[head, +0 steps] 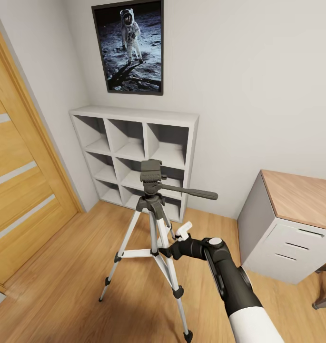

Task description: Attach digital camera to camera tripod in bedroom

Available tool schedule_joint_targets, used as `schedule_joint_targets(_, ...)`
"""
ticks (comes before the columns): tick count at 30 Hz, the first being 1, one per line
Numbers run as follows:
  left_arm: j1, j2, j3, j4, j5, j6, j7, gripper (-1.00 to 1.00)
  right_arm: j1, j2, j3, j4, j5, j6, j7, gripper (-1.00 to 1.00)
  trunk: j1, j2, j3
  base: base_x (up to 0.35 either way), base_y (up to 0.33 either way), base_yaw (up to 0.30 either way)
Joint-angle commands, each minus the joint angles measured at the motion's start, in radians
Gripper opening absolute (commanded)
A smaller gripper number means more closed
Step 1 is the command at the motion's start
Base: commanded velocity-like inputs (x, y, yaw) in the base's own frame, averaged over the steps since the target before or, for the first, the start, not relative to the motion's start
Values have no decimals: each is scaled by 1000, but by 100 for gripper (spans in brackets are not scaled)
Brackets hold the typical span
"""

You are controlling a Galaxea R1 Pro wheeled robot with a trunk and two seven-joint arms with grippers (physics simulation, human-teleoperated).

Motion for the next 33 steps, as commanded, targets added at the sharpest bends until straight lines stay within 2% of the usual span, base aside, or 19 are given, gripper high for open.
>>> schedule_joint_targets(1,-1,0,-8,1,9,-2,-7,-100,-1,1,-1,3,8,-4,3,100,1,-2,-2,0,0,0)
schedule_joint_targets(6,-1,0,-9,1,9,-2,-7,-100,-1,1,-1,20,7,-32,-6,100,1,-2,-2,0,0,0)
schedule_joint_targets(21,-1,2,-6,2,15,-2,-2,-100,-1,1,-2,22,3,-38,-9,100,1,-2,-2,0,0,0)
schedule_joint_targets(26,-1,2,-8,11,15,0,4,-100,-1,1,-1,22,-29,-39,-10,100,1,-2,-2,0,0,0)
schedule_joint_targets(27,-1,6,-8,13,13,1,5,-100,-1,1,-1,22,-47,-39,-10,100,1,-2,-2,0,0,0)
schedule_joint_targets(33,-1,23,-12,9,6,-1,5,-100,-1,1,-1,24,-62,-41,-20,100,1,-2,-2,0,0,0)
